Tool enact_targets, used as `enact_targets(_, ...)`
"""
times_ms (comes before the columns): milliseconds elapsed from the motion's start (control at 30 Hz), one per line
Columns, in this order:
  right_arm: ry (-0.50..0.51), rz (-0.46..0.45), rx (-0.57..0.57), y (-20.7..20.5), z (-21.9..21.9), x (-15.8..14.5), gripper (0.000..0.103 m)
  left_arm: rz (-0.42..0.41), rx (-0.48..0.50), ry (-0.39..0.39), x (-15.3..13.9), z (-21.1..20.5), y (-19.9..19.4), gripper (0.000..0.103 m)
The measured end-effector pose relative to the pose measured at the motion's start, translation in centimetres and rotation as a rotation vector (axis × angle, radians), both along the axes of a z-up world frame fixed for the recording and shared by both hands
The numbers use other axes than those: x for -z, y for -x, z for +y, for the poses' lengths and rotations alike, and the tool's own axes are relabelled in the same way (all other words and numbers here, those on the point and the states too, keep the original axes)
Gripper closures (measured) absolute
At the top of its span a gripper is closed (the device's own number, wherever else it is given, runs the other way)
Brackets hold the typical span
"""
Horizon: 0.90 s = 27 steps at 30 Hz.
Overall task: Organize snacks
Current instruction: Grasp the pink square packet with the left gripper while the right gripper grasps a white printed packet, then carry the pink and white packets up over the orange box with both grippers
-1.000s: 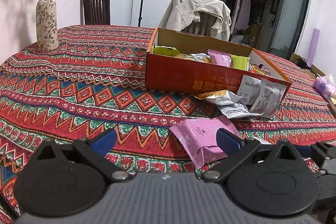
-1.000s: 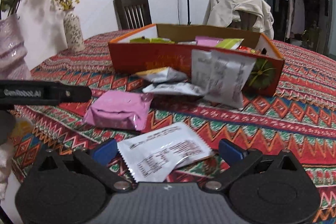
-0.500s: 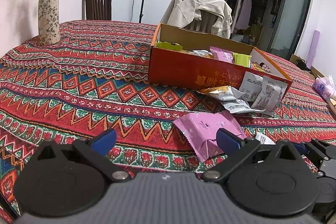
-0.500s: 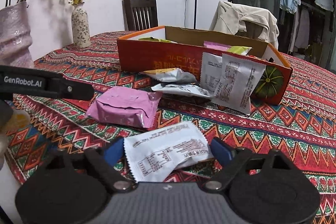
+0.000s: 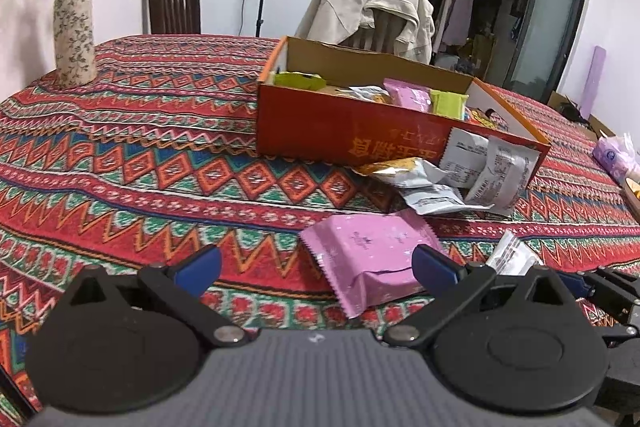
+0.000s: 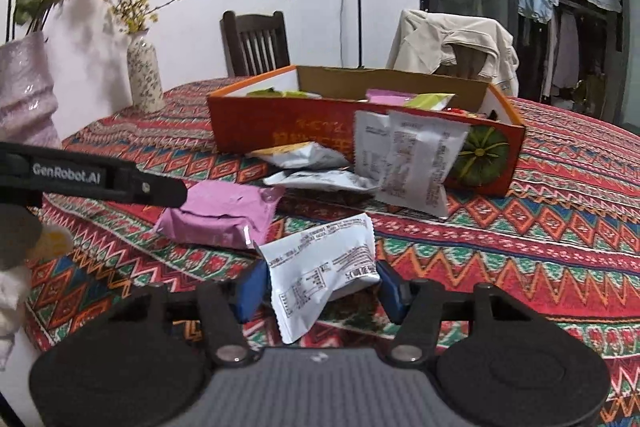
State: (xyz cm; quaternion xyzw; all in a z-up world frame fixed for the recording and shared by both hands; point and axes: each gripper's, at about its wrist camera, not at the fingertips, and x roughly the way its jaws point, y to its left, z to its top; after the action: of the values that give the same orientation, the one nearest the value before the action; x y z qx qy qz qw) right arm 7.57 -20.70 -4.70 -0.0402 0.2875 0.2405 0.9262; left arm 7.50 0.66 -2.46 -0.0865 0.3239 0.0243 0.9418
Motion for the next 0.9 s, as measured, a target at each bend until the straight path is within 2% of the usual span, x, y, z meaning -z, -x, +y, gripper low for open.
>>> enact_targets(233, -0.032, -0.040, 0.068, -0.4, -2.6, -0.6, 0.047, 0.043, 0.004, -0.003, 0.4, -2.3, -2.1, 0.000)
enact_targets(533, -0.067, -0.056, 0.145, -1.7, -5.9, -0.7, 0.047, 0.098, -0.022, -0.063, 1.2, -5.2, -4.7, 0.000)
enact_targets(700, -0.078, -0.053, 0.148, -1.8, -6.5, -0.3, 0.047, 0.133, -0.054, -0.131, 2.2, -6.4, -5.8, 0.000)
enact_targets(900, -0.088, -0.046, 0.144, -1.9, -6.6, -0.1, 0.047, 0.131, -0.046, -0.141, 2.3, -6.3, -5.7, 0.000)
